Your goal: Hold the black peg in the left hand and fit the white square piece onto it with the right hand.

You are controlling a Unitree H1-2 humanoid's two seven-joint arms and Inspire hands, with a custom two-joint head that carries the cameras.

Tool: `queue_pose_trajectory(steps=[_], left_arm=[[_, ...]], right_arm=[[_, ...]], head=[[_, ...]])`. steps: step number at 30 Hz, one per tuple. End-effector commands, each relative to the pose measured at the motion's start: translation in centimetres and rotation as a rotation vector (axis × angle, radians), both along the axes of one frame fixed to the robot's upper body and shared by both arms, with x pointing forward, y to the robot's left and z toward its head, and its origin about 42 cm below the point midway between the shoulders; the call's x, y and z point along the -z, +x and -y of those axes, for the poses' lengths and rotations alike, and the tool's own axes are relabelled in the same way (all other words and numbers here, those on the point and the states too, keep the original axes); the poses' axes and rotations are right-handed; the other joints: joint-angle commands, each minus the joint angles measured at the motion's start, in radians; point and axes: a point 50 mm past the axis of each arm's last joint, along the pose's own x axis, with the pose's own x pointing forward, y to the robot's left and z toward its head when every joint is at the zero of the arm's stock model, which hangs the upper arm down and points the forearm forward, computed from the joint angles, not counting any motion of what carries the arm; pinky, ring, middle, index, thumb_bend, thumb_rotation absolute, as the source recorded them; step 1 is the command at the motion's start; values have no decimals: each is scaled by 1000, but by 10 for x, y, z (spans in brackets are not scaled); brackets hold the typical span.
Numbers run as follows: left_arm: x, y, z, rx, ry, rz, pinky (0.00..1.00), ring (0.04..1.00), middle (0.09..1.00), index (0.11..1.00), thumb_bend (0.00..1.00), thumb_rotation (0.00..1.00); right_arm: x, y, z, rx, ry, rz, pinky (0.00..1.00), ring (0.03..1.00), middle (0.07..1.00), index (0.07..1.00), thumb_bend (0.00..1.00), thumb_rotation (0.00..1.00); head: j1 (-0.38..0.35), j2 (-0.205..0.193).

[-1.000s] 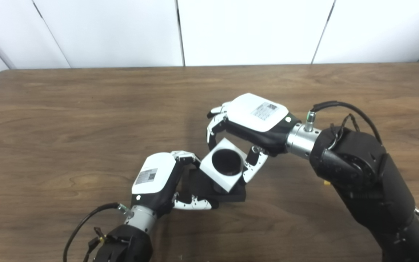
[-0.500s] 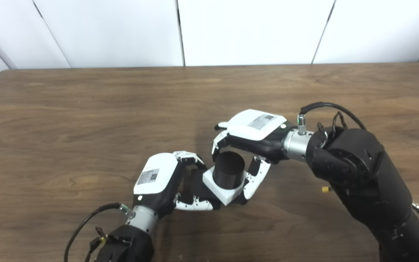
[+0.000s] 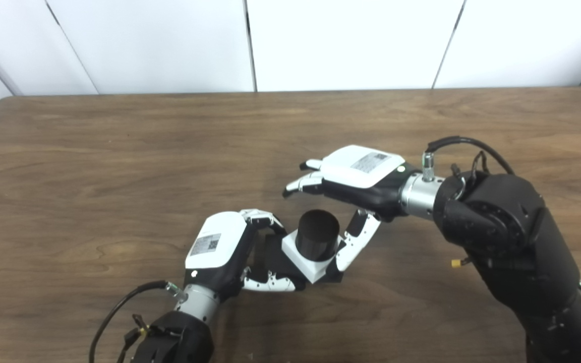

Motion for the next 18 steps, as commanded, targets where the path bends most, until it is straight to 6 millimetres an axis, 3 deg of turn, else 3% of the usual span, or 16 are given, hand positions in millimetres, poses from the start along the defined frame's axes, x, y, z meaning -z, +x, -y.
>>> queue_pose_trajectory(steps=[1,11,13,18], left_arm=[[1,0,3,26,-10,-28,738,820,754,488,506,46],[-1,2,-3,7,59,0,724,788,739,496,509,78],[-1,2,-5,16,74,3,732,792,751,645,717,257],[-3,4,-14,62,153,-12,792,838,826,807,915,462]], right_arm=[[-23,2,3,-3,55,100,958,987,902,933,1000,538],[-23,3,26,83,146,79,957,998,911,984,1000,581],[-21,2,29,96,147,83,951,995,905,985,988,602],[-17,2,34,119,149,98,937,988,891,977,939,636]], head=[[1,0],[-3,-10],[-1,-10],[1,-13]])
